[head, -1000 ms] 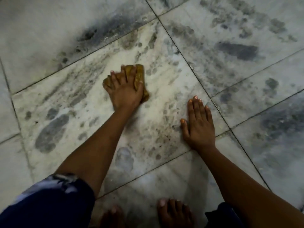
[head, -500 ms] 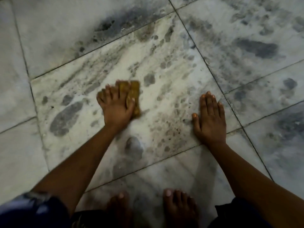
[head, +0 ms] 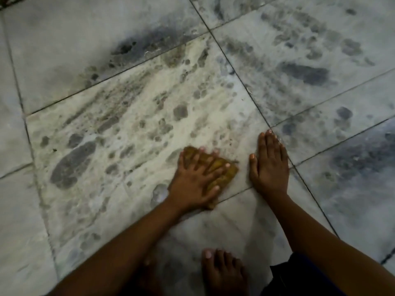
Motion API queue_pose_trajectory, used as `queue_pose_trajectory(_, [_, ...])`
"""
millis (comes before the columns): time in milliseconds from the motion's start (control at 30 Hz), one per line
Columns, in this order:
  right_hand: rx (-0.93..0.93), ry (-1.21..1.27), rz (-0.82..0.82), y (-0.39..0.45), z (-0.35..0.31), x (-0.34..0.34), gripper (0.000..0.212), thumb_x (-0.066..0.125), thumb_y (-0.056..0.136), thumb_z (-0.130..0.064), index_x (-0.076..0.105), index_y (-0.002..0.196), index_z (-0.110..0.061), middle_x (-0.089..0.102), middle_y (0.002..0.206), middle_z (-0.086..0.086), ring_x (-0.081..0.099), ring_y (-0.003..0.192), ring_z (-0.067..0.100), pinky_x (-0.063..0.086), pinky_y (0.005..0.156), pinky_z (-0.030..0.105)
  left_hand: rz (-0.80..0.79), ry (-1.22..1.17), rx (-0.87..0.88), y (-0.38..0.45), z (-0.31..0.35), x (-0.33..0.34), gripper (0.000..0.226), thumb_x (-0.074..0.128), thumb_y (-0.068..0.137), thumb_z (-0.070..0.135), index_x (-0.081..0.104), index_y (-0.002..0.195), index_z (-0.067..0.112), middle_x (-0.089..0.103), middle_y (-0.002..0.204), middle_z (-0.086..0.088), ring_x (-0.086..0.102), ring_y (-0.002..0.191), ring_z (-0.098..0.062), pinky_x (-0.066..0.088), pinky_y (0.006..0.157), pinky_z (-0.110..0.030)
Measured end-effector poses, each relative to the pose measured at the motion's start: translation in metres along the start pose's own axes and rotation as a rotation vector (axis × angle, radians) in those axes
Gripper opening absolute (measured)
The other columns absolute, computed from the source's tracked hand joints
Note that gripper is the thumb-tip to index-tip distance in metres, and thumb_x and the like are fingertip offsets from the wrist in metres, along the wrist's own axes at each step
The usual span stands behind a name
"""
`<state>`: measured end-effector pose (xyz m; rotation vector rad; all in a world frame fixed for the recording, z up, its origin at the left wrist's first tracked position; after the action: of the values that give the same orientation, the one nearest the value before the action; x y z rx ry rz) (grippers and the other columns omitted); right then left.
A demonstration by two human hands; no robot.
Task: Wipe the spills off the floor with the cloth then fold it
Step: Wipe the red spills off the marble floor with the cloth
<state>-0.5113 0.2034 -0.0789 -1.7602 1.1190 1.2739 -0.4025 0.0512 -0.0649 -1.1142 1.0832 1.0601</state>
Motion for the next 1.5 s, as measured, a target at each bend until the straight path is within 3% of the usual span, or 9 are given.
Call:
queue_pose_trajectory(200, [0.002, 0.009, -0.005, 0.0, 0.0, 0.002, 0.064, 0.024, 0.092, -0.037, 0.024, 0.147, -0.006, 0.021, 0.154, 0.014, 0.018, 0.143, 0.024, 0.005, 0.116, 0.034, 0.031, -0.042, -0.453, 0.042, -0.144, -0.023, 0.064, 0.021, 0.088, 0.055, 0.024, 0.147, 0.03, 0.02, 0.156, -0.009, 0.011, 0.142, -0.04, 0.002, 0.11, -0.063])
queue_pose_trajectory(300, [-0.002, 0.024, -0.001, 0.0, 0.0, 0.001, 0.063, 0.025, 0.092, -0.037, 0.026, 0.147, -0.006, 0.023, 0.154, 0.015, 0.019, 0.143, 0.025, 0.006, 0.116, 0.034, -0.006, -0.088, -0.59, 0.098, -0.136, -0.039, 0.064, 0.018, 0.088, 0.056, 0.015, 0.148, 0.034, 0.01, 0.158, -0.007, 0.001, 0.144, -0.037, -0.004, 0.112, -0.059])
queue_pose_trajectory(567, [-0.12, 0.051, 0.002, 0.041, -0.039, -0.002, 0.061, 0.023, 0.094, -0.038, 0.028, 0.146, -0.007, 0.024, 0.153, 0.015, 0.019, 0.142, 0.025, 0.005, 0.115, 0.037, 0.039, -0.021, -0.097, 0.031, -0.043, -0.009, 0.061, 0.028, 0.086, 0.058, 0.025, 0.144, 0.04, 0.022, 0.156, -0.004, 0.014, 0.143, -0.032, 0.007, 0.109, -0.063])
queue_pose_trajectory(900, [-0.163, 0.024, -0.033, 0.054, -0.048, 0.012, 0.064, 0.025, 0.092, -0.042, 0.022, 0.149, -0.013, 0.016, 0.156, 0.011, 0.012, 0.144, 0.022, 0.003, 0.116, 0.036, 0.048, -0.063, -0.759, 0.1, -0.232, -0.041, 0.06, 0.026, 0.094, 0.056, 0.015, 0.149, 0.034, 0.011, 0.158, -0.009, 0.002, 0.144, -0.036, -0.005, 0.112, -0.058])
queue_pose_trajectory(1067, [-0.156, 0.014, -0.033, 0.053, -0.047, 0.011, 0.063, 0.024, 0.092, -0.043, 0.024, 0.148, -0.013, 0.018, 0.156, 0.01, 0.015, 0.144, 0.022, 0.005, 0.116, 0.036, -0.072, 0.031, -0.338, 0.132, -0.15, -0.03, 0.076, 0.01, 0.083, 0.063, 0.011, 0.15, 0.026, 0.009, 0.157, -0.014, 0.001, 0.144, -0.039, -0.006, 0.111, -0.06])
queue_pose_trajectory(1167, [-0.153, 0.007, -0.061, 0.054, -0.048, 0.01, 0.064, 0.021, 0.092, -0.044, 0.023, 0.149, -0.014, 0.017, 0.156, 0.01, 0.013, 0.144, 0.021, 0.003, 0.116, 0.035, -0.066, 0.041, 0.166, 0.049, -0.085, -0.01, 0.066, 0.028, 0.086, 0.058, 0.03, 0.146, 0.03, 0.026, 0.153, -0.013, 0.016, 0.141, -0.043, 0.007, 0.106, -0.07])
queue_pose_trajectory(1267, [-0.156, 0.025, -0.068, 0.052, -0.049, 0.008, 0.065, 0.019, 0.091, -0.044, 0.022, 0.149, -0.014, 0.017, 0.156, 0.01, 0.012, 0.144, 0.022, 0.002, 0.116, 0.035, -0.081, -0.001, 0.374, -0.052, -0.072, 0.0, 0.056, 0.035, 0.091, 0.053, 0.031, 0.144, 0.036, 0.018, 0.156, -0.005, 0.01, 0.144, -0.037, 0.006, 0.108, -0.067])
queue_pose_trajectory(1367, [-0.161, 0.052, -0.076, 0.051, -0.052, 0.006, 0.067, 0.016, 0.09, -0.046, 0.021, 0.149, -0.014, 0.015, 0.156, 0.01, 0.011, 0.144, 0.022, 0.003, 0.116, 0.037, -0.049, 0.014, 0.176, -0.102, -0.119, 0.003, 0.056, 0.022, 0.093, 0.06, 0.017, 0.146, 0.043, 0.012, 0.158, -0.001, 0.008, 0.144, -0.032, 0.006, 0.108, -0.064])
queue_pose_trajectory(1500, [-0.115, 0.037, -0.075, 0.048, -0.052, 0.009, 0.07, 0.011, 0.09, -0.049, 0.016, 0.15, -0.013, 0.01, 0.157, 0.01, 0.007, 0.145, 0.022, 0.0, 0.116, 0.039, -0.046, -0.026, -0.458, -0.098, -0.217, -0.008, 0.068, 0.012, 0.09, 0.064, 0.029, 0.145, 0.03, 0.029, 0.152, -0.013, 0.018, 0.14, -0.038, 0.026, 0.101, -0.064])
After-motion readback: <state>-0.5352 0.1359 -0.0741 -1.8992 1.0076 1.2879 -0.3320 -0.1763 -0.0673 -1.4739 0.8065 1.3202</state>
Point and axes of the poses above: each hand's wrist, its own y-axis towards the middle knuckle, its own x-axis out of the palm, z = x × y, the point moved 6 cm from there along y, towards the middle knuckle
